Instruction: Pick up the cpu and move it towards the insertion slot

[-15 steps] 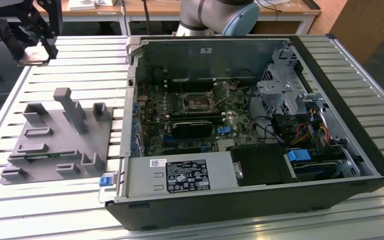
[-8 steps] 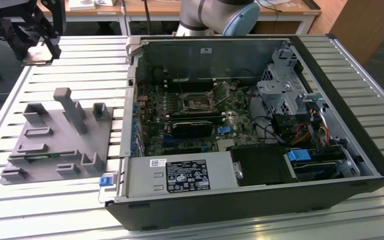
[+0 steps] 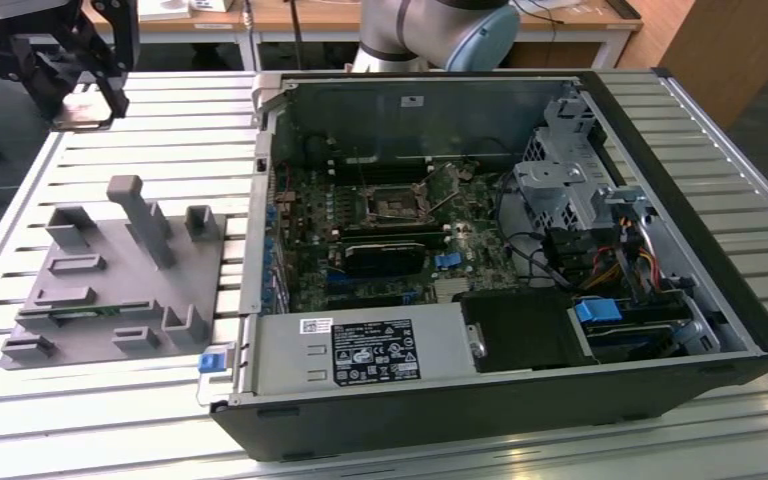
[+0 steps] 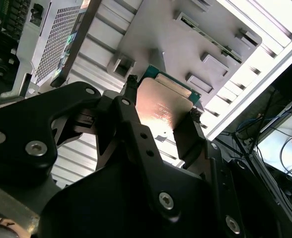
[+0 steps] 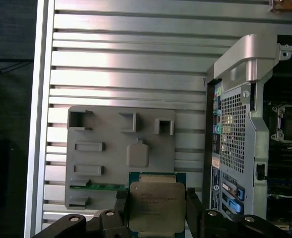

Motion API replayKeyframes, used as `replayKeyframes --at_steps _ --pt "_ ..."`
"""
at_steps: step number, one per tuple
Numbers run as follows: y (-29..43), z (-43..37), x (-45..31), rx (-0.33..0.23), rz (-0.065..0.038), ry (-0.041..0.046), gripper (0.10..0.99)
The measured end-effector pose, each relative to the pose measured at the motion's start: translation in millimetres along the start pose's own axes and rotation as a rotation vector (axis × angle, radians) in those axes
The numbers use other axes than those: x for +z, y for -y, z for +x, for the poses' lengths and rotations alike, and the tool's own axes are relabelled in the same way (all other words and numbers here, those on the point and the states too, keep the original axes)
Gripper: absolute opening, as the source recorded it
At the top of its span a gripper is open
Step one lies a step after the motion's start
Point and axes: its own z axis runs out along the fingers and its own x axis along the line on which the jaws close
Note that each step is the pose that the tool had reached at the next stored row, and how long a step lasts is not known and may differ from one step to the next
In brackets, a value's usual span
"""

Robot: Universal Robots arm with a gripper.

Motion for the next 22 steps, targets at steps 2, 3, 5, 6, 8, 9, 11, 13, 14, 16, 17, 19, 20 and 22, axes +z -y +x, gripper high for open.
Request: replayKeyframes --at_steps 2,3,5,6,8,9,11,13,14,16,17,19,20,22 --pt "0.0 -1.3 0.0 0.000 0.000 0.0000 0.541" --pt "0.1 -2.0 0.0 0.000 0.000 0.0000 0.541" --pt "0.1 -3.4 0.0 0.000 0.000 0.0000 0.541" --pt "0.1 -4.0 0.0 0.000 0.000 0.0000 0.541" --pt "0.1 -5.4 -0.1 0.000 0.000 -0.0001 0.541" --pt "0.2 -6.2 -0.1 0.000 0.000 0.0000 0.541" --pt "0.2 -7.6 0.0 0.000 0.000 0.0000 0.541" --pt "0.2 -9.0 -0.1 0.000 0.000 0.0000 0.541" --pt "0.3 -10.5 0.0 0.000 0.000 0.0000 0.541" --pt "0.3 -11.8 0.0 0.000 0.000 0.0001 0.541" --pt "0.3 -12.6 -0.1 0.000 0.000 0.0000 0.541" --pt "0.4 -13.9 -0.1 0.000 0.000 0.0000 0.541" --pt "0.4 -14.5 -0.1 0.000 0.000 0.0000 0.541" --pt "0.4 -15.8 0.0 0.000 0.000 0.0001 0.541"
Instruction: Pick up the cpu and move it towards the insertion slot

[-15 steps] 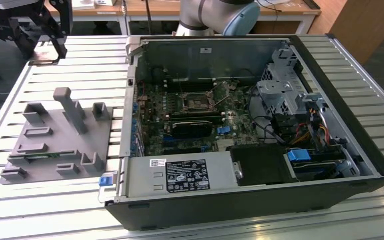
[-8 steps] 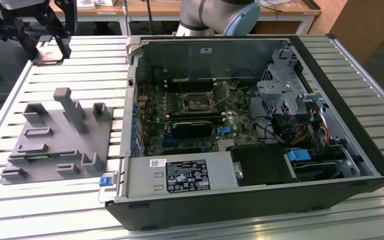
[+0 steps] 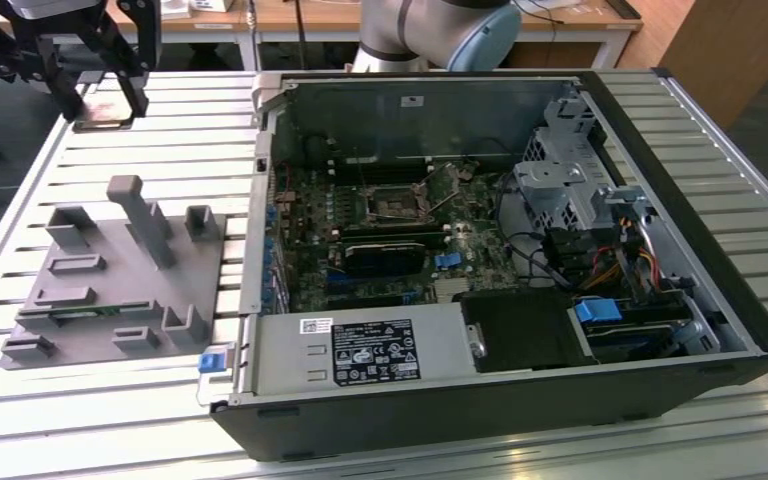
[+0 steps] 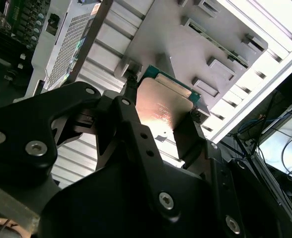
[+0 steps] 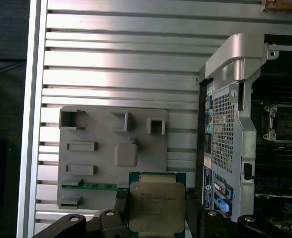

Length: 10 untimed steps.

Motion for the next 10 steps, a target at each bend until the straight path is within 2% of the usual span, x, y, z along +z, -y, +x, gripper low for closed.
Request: replayKeyframes --at_steps 10 --pt "0.2 -6.3 -0.1 0.000 0.000 0.0000 0.541"
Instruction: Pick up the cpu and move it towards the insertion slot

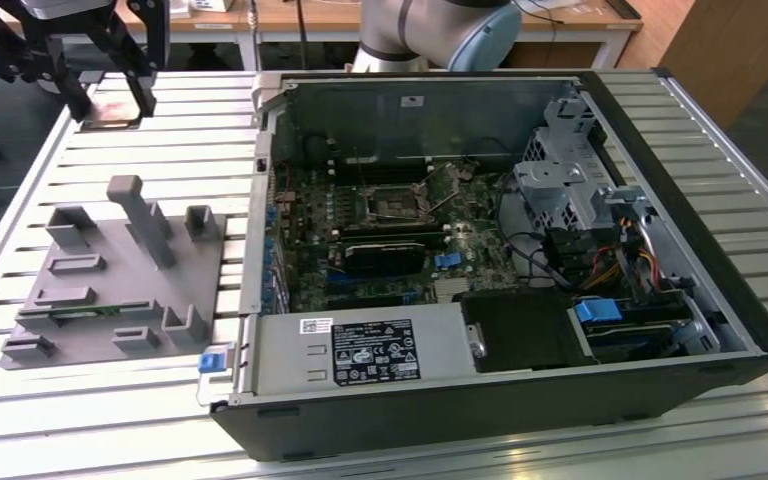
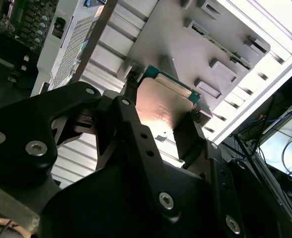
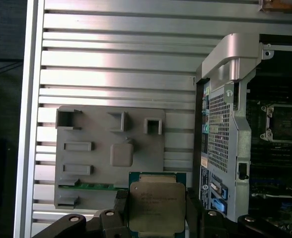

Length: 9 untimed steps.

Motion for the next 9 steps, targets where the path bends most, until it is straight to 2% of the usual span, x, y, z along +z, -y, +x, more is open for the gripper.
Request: replayKeyframes --at_steps 9 --pt "0.2 -6.0 0.0 0.000 0.000 0.0000 0.541"
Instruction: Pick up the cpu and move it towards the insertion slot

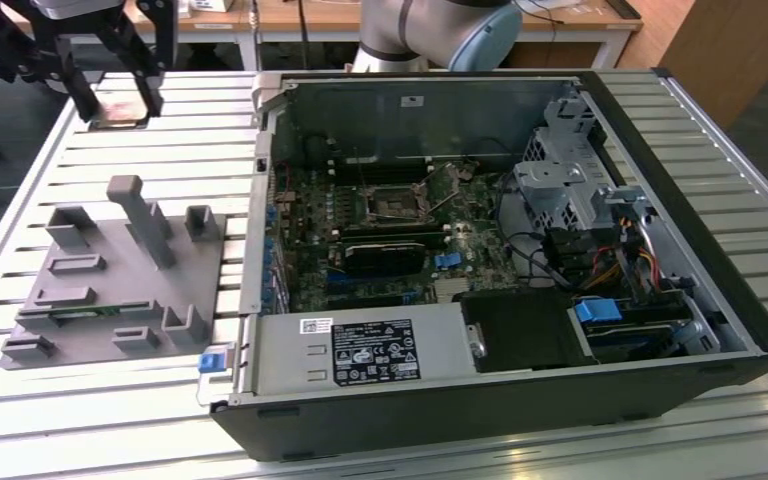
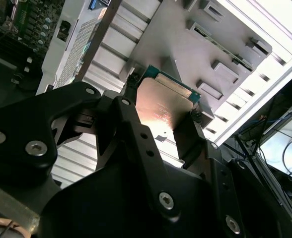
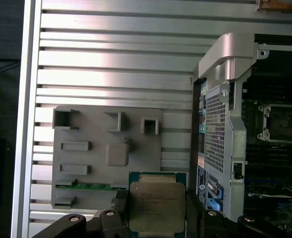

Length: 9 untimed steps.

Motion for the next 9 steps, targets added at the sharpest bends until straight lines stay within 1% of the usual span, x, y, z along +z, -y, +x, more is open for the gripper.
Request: replayKeyframes --at_steps 9 --pt "0.2 -6.3 0.0 0.000 0.000 0.0000 0.541"
